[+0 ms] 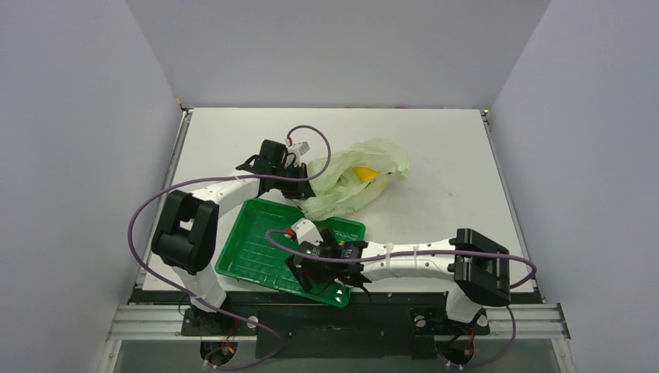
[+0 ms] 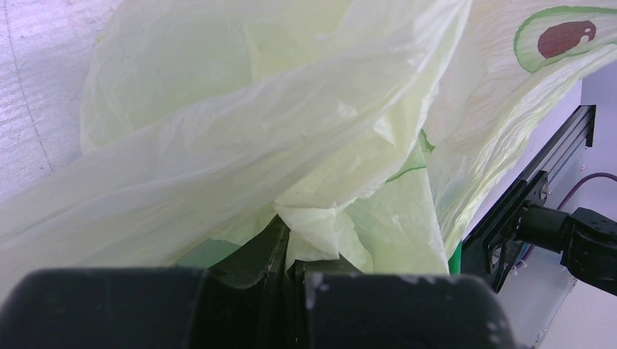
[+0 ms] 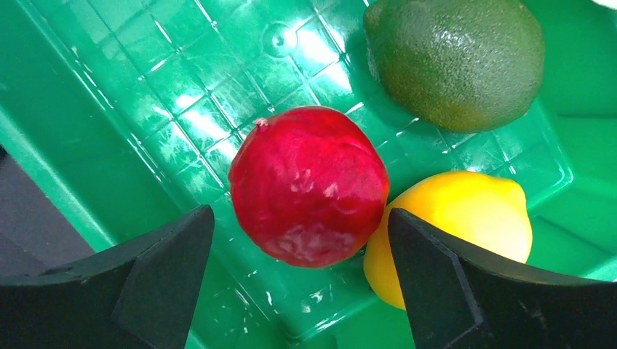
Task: Take the fake fruits out of the plastic bag
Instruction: Place the fake fruit in the bin.
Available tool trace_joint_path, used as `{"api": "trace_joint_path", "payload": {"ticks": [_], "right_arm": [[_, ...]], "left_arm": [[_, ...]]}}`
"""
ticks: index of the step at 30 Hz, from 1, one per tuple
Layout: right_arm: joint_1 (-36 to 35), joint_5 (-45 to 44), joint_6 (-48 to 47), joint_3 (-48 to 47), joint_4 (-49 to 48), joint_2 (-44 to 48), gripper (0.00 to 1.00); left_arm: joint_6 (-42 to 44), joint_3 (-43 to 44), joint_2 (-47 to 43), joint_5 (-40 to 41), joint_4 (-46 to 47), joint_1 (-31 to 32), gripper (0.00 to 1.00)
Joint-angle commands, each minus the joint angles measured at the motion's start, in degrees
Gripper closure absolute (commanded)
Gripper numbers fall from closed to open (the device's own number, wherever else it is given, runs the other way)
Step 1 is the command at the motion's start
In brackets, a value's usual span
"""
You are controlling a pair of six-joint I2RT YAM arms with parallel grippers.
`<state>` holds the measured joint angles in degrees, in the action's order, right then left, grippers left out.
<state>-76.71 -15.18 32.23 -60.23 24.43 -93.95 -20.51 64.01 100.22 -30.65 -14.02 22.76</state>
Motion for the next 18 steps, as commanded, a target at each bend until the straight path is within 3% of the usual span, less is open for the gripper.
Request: {"api": "trace_joint_path", "payload": {"ticks": [1,6,10,18], "right_arm": [[-0.4,-0.8,-1.3,-1.8,-1.4,4.1,0.14],[-0.1,-3.1,-1.1,-3.0,-0.8,6.6,0.14],[2.0,-5.9,-2.0,-6.2,0.8,9.4,0.25],[16.5,-8.9,-4.5,-8.1,0.6,14.1,0.4]], "left_arm": [[1.0,2.5,-1.7,-0.4,0.2,-0.3,1.0],[1.2,2.3,-2.4,-0.1,0.1,-0.3,1.0],[1.2,2.3,-2.6,0.0,0.1,-0.2,1.0],[1.4,1.6,-3.9,0.0,1.3,0.6,1.0]]}}
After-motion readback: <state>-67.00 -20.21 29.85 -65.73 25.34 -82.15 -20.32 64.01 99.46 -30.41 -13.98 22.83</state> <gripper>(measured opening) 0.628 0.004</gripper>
